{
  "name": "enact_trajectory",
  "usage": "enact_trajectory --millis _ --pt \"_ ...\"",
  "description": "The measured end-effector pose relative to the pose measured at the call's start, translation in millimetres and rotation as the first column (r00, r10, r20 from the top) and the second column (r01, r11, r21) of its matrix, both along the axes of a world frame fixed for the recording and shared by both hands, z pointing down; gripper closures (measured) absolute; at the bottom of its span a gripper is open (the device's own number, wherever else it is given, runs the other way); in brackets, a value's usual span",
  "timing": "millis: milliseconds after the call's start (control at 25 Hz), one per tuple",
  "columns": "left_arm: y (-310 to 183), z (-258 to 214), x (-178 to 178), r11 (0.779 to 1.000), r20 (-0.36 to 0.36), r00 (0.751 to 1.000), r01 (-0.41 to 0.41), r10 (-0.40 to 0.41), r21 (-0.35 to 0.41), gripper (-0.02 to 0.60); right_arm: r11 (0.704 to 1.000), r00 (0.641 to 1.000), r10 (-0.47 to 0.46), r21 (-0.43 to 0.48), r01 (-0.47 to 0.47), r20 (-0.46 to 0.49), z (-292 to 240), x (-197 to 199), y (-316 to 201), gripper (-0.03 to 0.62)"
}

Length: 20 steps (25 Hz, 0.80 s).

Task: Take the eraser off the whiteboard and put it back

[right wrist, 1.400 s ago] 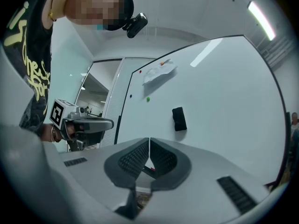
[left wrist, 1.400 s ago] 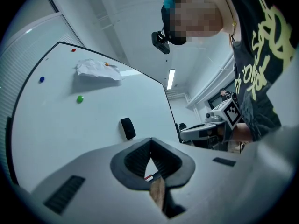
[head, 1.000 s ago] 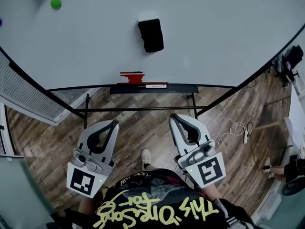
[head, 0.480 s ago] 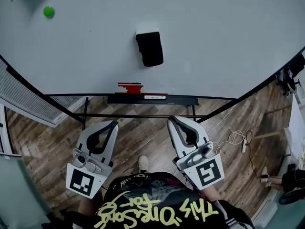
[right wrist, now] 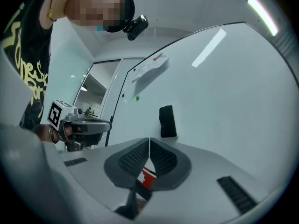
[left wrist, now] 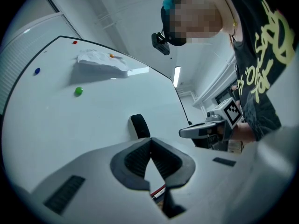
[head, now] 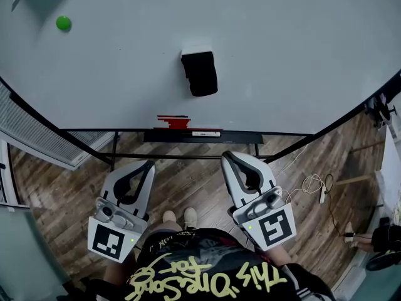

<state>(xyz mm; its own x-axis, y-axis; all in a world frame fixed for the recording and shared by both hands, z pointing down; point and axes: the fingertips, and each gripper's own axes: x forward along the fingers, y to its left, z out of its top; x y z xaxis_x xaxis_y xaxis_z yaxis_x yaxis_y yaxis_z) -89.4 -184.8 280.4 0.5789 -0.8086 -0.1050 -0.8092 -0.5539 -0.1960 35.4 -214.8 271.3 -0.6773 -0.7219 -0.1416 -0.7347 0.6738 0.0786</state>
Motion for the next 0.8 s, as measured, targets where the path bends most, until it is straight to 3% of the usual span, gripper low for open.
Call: enact_trajectory --millis 800 --pt "-12.2 4.9 -39.9 0.999 -0.004 0.999 -0.037 0.037 -0.022 0.575 0.991 0.992 0.124 0.052 -0.124 -0.009 -25.4 -26.4 -26.5 0.582"
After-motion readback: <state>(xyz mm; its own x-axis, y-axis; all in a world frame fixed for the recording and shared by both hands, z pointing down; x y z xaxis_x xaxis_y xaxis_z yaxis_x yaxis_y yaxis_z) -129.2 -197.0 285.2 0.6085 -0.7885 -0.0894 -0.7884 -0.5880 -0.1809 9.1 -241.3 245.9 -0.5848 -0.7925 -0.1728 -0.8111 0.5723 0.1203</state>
